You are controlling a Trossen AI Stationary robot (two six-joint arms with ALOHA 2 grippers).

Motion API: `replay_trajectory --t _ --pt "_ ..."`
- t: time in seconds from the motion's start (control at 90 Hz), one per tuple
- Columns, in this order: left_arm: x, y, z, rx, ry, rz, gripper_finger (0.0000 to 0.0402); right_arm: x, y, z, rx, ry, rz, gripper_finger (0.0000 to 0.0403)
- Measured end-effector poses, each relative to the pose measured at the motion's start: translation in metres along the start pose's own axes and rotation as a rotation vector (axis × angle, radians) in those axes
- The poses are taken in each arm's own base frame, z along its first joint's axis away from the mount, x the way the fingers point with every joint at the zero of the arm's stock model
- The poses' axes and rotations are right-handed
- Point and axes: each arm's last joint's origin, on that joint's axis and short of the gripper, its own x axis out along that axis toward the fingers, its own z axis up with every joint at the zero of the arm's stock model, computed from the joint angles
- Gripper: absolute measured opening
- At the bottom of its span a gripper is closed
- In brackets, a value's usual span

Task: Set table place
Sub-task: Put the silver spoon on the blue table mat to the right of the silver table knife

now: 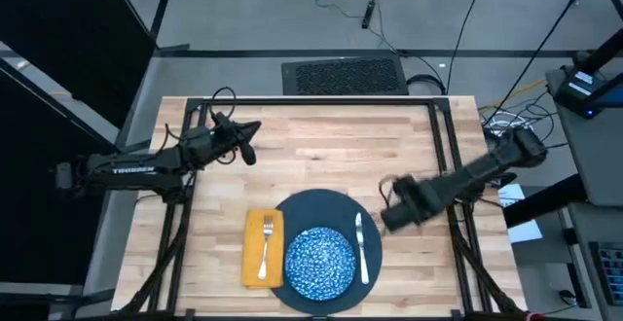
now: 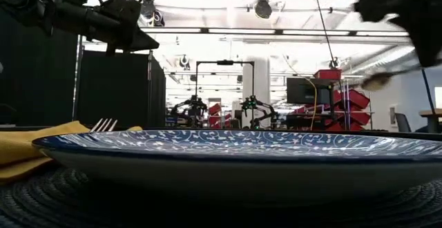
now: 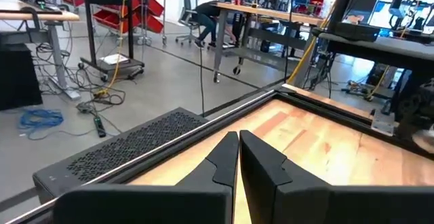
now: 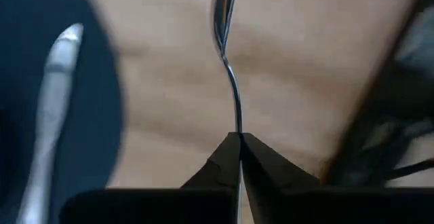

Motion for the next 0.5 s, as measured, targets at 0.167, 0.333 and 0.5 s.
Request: replay_trajectory --t 0.167,0.333,0.5 --pt "0.0 0.0 0.0 -0.052 0.0 -0.011 0.0 0.013 0.017 -0.037 0.051 0.008 0.016 0.0" --pt "0.0 -0.002 0.003 -0.069 -0.024 -0.067 0.0 0.028 0.033 -0.058 0.062 0.052 -0.066 0.0" --pt "0.0 -0.004 0.006 -0.093 -0.04 -0.122 0.0 0.042 0.061 -0.062 0.022 0.061 -0.108 0.0"
